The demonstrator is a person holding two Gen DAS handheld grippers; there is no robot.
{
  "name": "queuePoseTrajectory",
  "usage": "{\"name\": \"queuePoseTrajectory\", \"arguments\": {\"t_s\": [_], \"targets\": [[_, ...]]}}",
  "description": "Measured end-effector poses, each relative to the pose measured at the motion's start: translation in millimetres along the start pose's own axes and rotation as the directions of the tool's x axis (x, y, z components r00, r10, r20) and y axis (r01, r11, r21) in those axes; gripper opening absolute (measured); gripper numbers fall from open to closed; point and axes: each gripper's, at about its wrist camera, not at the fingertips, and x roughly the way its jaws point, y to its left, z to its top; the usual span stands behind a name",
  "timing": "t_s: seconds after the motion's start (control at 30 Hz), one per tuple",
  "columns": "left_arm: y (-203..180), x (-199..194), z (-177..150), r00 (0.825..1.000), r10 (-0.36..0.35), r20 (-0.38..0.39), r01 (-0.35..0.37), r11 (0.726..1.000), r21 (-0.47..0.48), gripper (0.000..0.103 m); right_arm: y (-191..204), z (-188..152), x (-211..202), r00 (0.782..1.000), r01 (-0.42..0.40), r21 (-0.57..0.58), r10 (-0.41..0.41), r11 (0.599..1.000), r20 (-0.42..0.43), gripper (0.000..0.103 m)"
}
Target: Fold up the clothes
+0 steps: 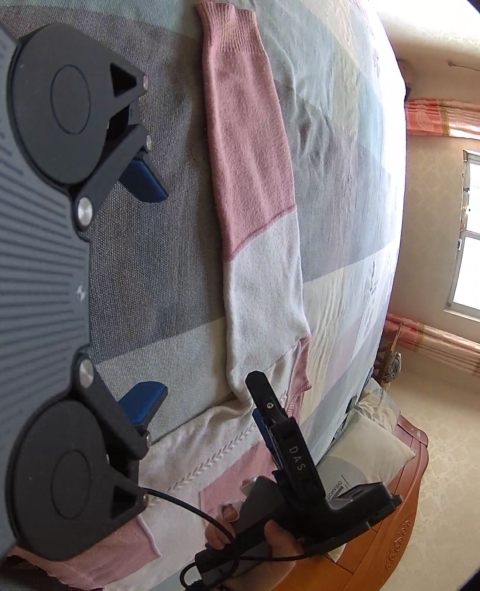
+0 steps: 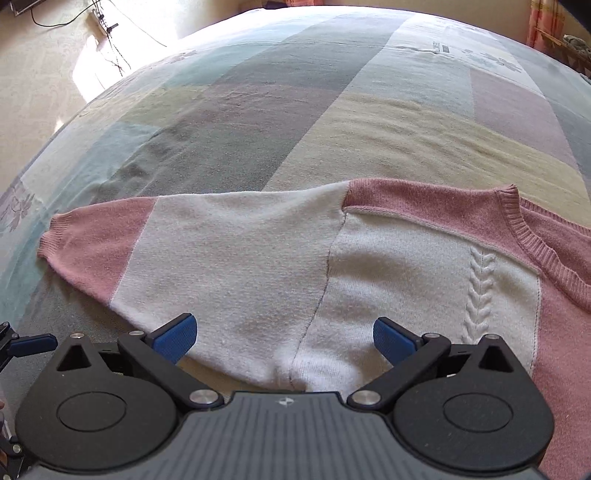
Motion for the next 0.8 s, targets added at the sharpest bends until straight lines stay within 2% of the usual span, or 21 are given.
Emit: {"name": "queuePoseTrajectory", "arguments": {"t_s": [0.1, 0.17, 0.33, 0.6, 0.73, 0.8], "targets": [[-2.8, -0.4, 1.6, 1.000, -0.007, 0.009, 0.007, 1.000, 0.004, 0.102, 7.5, -15.7, -15.3, 0.999, -0.034, 0.004, 0.034, 0.999, -0.011, 0.103], [-6.1, 0.3, 2.8, 1.000, -0.010, 0.009, 0.010, 1.000, 0.011, 0.102, 11.3, -20.7, -12.9, 0.997, -0.079, -0.002, 0.079, 0.997, -0.026, 0.103], [-8.6, -2.7, 3.5, 0.999, -0.033, 0.023, 0.032, 0.999, 0.018, 0.102, 9.0, -21.7, 9.1, 0.991, -0.120, 0.051, 0.123, 0.991, -0.043, 0.103], [0.9, -7.6, 6.9, 0.997, -0.039, 0.061, 0.042, 0.998, -0.046, 0.102, -14.5, 19.6, -13.0, 0.998, 0.002, 0.075, -0.006, 0.997, 0.057, 0.103], [5.5, -7.5, 9.5, 0.997, -0.029, 0.070, 0.035, 0.996, -0.080, 0.102, -14.7, 45.7, 31.8, 0.990, 0.138, 0.031, -0.139, 0.990, 0.012, 0.103], [7.4, -7.9, 11.0, 0.996, -0.033, 0.078, 0.041, 0.995, -0.096, 0.102, -15.3, 50.5, 52.5, 0.985, 0.174, 0.021, -0.174, 0.985, 0.017, 0.103]]}}
